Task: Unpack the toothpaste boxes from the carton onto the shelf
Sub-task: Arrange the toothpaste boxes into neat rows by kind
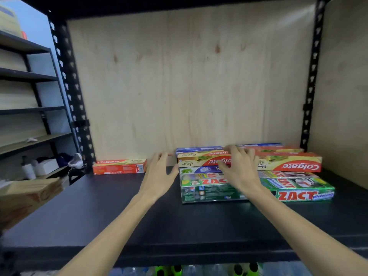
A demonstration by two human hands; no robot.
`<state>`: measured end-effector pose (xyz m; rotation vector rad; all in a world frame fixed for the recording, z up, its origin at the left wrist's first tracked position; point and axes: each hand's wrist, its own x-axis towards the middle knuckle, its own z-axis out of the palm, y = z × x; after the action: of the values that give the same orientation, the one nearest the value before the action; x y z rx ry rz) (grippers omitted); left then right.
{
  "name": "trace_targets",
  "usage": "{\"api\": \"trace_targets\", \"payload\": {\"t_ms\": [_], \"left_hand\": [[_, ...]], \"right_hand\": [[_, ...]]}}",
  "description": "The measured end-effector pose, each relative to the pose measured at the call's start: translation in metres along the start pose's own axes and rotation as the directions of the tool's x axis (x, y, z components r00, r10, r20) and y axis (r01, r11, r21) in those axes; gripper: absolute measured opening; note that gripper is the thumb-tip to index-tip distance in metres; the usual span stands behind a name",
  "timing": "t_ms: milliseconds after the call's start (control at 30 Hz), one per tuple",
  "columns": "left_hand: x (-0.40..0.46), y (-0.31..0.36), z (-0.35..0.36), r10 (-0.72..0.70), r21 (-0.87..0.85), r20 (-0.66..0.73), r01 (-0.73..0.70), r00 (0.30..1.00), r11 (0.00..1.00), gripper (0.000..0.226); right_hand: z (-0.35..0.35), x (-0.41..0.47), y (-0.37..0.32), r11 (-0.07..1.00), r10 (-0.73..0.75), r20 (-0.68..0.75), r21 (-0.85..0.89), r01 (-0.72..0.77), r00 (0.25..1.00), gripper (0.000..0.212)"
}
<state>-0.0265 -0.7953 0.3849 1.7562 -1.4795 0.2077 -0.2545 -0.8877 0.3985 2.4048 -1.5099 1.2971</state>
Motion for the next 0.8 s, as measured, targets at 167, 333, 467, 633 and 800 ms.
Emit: {"api": "trace_targets", "payload": {"t_ms": [167, 333, 467, 633, 800], "left_hand": [[0.019, -0.007, 0.020, 0.018, -0.088, 0.045, -0.014, 0.999, 0.996, 0.050], [0.030, -0.022, 0.040, -0.004, -0.289, 0.118, 0.038, 0.993, 0.957, 0.052], [0.034, -0.028, 0.050, 0.000, -0.271, 0.086, 0.023, 0.996, 0.962, 0.046], [0.035, -0.027, 0.048, 0.006, -0.299, 0.077, 0.017, 0.997, 0.954, 0.035], [0.029, -0.027, 0.037, -0.019, -0.339, 0.037, 0.030, 0.999, 0.940, 0.028]], "right_hand": [[0.004, 0.030, 0.025, 0.984, -0.033, 0.133, -0.168, 0.055, 0.991, 0.052], [0.009, 0.046, 0.030, 0.947, -0.074, 0.233, -0.289, 0.142, 0.970, 0.053], [0.016, 0.047, 0.030, 0.945, -0.122, 0.226, -0.271, 0.183, 0.967, 0.047], [0.020, 0.052, 0.032, 0.956, -0.160, 0.216, -0.209, 0.206, 0.963, 0.043], [0.023, 0.052, 0.025, 0.971, -0.171, 0.239, -0.123, 0.204, 0.956, 0.043]]}}
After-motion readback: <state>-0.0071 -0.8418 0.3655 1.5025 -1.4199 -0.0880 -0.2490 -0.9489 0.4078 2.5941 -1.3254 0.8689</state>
